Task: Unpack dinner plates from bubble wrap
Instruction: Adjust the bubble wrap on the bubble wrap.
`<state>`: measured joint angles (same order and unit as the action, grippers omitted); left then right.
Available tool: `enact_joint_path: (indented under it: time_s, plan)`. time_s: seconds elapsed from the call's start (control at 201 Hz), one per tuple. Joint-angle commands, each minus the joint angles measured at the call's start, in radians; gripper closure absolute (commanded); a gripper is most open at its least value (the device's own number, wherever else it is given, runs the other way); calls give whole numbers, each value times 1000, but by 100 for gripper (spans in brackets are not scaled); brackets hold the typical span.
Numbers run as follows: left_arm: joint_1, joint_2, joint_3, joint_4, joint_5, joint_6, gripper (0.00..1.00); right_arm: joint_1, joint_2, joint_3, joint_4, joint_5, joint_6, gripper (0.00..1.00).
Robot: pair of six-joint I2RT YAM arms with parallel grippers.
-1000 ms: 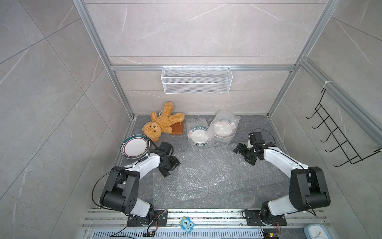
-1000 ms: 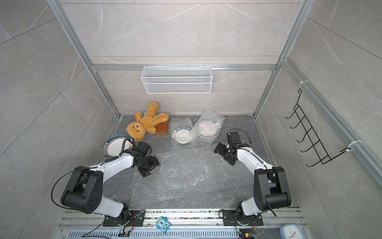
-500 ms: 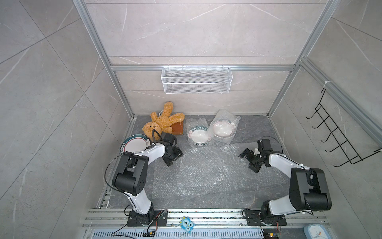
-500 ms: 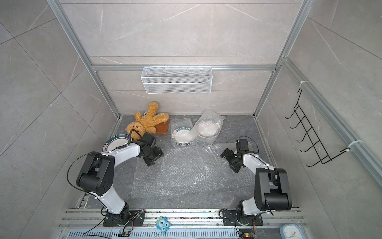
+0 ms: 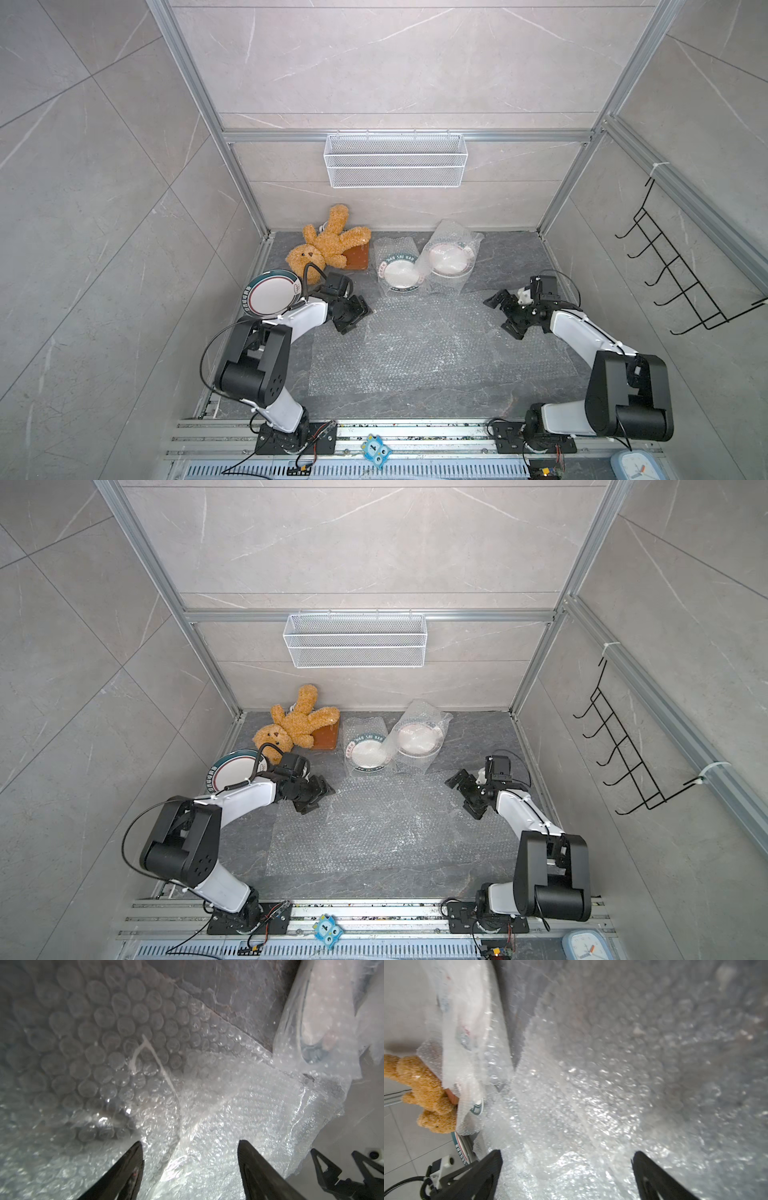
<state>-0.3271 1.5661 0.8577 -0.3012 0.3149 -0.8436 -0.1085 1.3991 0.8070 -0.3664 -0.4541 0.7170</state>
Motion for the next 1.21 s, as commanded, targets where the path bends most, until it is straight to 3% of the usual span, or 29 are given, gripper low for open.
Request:
enact_joint_path:
  time_s: [0.0, 0.319, 0.424, 0.838, 1.102, 1.202]
  plan:
    - [-4, -126, -37, -62, -18, 29, 25, -13, -22, 58, -63, 0, -16, 0]
    - [-34, -291, -180, -96, 95, -32, 22, -30, -45, 34, -68, -55, -8, 0]
    - [-45, -261, -189, -68, 172, -12, 23, -31, -40, 26, -75, -74, 0, 1]
    - [-70, -153, -197, -29, 183, 47, 25, -31, -85, -68, 42, -254, 112, 0]
    - [-72, -144, -218, 121, 354, 35, 25, -31, -56, -80, 113, -309, 160, 1]
    - [-72, -131, -215, 150, 349, 35, 25, -31, -47, -78, 127, -318, 170, 1]
